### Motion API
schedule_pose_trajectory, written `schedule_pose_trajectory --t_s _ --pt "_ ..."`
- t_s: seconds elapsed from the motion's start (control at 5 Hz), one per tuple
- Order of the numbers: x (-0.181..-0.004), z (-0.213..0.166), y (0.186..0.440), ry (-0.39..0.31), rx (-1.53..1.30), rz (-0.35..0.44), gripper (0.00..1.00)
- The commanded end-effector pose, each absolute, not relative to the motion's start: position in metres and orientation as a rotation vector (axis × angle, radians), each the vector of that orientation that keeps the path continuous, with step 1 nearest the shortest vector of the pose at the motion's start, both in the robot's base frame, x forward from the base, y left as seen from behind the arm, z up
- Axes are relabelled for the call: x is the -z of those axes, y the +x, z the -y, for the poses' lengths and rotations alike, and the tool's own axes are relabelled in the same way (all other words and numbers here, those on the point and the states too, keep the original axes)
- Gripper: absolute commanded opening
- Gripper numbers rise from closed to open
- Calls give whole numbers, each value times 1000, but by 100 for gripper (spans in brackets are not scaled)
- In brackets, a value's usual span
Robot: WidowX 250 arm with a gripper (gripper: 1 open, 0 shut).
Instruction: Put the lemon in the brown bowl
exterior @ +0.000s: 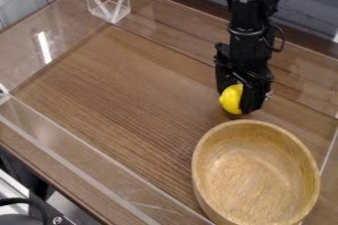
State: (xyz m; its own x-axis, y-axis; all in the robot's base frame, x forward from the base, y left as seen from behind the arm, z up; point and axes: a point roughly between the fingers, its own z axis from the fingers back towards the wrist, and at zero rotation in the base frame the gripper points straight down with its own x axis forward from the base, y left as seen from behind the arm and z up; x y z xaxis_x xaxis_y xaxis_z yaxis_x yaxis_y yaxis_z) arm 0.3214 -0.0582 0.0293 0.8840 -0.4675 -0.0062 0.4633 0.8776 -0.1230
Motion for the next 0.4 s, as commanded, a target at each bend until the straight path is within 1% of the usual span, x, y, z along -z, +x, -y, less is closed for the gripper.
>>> schedule_pose_trajectory --t_s 0.0,0.2 --pt "-28 61 324 -120 520 -20 0" --pt "-26 61 324 -123 537 -20 0"
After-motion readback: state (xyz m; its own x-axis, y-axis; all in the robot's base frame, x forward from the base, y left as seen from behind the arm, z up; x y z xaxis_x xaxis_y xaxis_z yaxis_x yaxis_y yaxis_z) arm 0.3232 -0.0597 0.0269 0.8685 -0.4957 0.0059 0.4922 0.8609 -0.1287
